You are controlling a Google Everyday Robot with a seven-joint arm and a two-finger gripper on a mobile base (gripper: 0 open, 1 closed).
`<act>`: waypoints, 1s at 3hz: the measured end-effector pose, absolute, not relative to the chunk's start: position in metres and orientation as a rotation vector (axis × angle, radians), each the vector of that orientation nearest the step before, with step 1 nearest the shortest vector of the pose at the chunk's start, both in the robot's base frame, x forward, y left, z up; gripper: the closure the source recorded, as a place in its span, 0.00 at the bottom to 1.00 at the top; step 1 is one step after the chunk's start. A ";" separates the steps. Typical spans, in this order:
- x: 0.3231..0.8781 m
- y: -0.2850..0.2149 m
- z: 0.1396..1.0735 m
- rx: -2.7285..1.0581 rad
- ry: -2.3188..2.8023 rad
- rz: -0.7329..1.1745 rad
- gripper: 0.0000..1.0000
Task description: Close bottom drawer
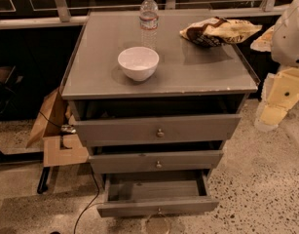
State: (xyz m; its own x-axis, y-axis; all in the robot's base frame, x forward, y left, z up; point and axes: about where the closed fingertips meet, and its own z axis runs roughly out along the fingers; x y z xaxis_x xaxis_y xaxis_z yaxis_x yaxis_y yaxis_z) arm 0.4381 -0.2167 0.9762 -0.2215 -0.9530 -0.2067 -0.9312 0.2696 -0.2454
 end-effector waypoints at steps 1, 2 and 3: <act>0.438 -0.217 0.976 -1.725 2.232 -0.098 0.03; 0.434 -0.214 0.967 -1.711 2.212 -0.079 0.30; 0.426 -0.216 0.923 -1.665 2.212 -0.049 0.53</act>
Offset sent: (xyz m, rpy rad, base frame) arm -0.0029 -0.0033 -0.0218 0.0344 0.0085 -0.0071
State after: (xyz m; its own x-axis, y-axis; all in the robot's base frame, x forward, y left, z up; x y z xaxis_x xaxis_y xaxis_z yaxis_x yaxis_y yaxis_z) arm 0.4261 -0.2158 0.9228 -0.2334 -0.9342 -0.2698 -0.9212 0.3012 -0.2462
